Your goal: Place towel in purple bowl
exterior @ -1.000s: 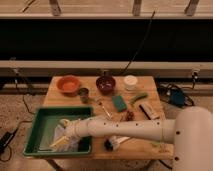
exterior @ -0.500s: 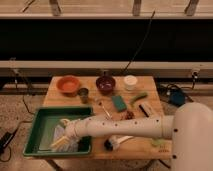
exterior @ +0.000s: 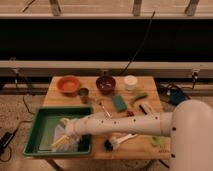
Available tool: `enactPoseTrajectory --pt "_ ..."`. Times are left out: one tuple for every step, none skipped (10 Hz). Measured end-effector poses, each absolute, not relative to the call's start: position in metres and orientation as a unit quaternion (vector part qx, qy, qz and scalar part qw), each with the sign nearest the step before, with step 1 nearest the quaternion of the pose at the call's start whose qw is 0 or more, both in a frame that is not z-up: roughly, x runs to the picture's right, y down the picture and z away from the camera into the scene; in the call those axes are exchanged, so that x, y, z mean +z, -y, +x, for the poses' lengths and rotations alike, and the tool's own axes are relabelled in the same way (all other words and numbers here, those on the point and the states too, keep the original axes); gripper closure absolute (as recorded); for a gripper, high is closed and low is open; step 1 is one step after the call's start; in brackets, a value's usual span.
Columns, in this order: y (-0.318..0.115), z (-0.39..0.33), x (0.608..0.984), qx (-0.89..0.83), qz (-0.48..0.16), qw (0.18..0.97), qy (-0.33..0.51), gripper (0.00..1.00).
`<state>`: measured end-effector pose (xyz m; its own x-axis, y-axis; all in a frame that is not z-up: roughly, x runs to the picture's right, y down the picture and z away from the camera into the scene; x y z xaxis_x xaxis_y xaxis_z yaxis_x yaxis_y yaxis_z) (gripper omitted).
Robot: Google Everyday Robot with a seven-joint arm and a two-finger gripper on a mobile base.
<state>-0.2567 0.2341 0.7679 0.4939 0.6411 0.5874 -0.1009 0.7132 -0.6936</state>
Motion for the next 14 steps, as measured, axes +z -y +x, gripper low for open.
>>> enactPoseTrajectory --pt "-0.234 -0.256 0.769 0.227 -0.303 0.812 0.445 0.20" --pt "-0.235 -0.256 0.769 0.223 -0.307 0.813 0.441 0.20" --pt "-0.236 -0.258 0.769 0.219 -0.309 0.815 0.439 0.20" --pt "-0.237 -0.258 0.769 0.217 -0.310 0.816 0.437 0.20" --pt "-0.238 -0.259 0.771 0.214 -0.311 0.819 0.432 0.20" --pt "-0.239 -0.259 0.772 0.213 -0.310 0.821 0.429 0.20" --pt "-0.239 -0.260 0.773 0.213 -0.309 0.823 0.426 0.20" --pt "-0.240 -0.259 0.777 0.213 -0.307 0.827 0.420 0.20" --pt "-0.241 -0.259 0.779 0.213 -0.306 0.829 0.417 0.20" --pt "-0.243 -0.259 0.780 0.212 -0.306 0.831 0.415 0.20" --pt "-0.246 -0.260 0.782 0.210 -0.307 0.832 0.411 0.20" --pt "-0.249 -0.261 0.784 0.207 -0.309 0.833 0.409 0.20" --pt "-0.251 -0.264 0.784 0.204 -0.311 0.834 0.408 0.20" --pt "-0.254 -0.265 0.785 0.201 -0.313 0.835 0.406 0.20"
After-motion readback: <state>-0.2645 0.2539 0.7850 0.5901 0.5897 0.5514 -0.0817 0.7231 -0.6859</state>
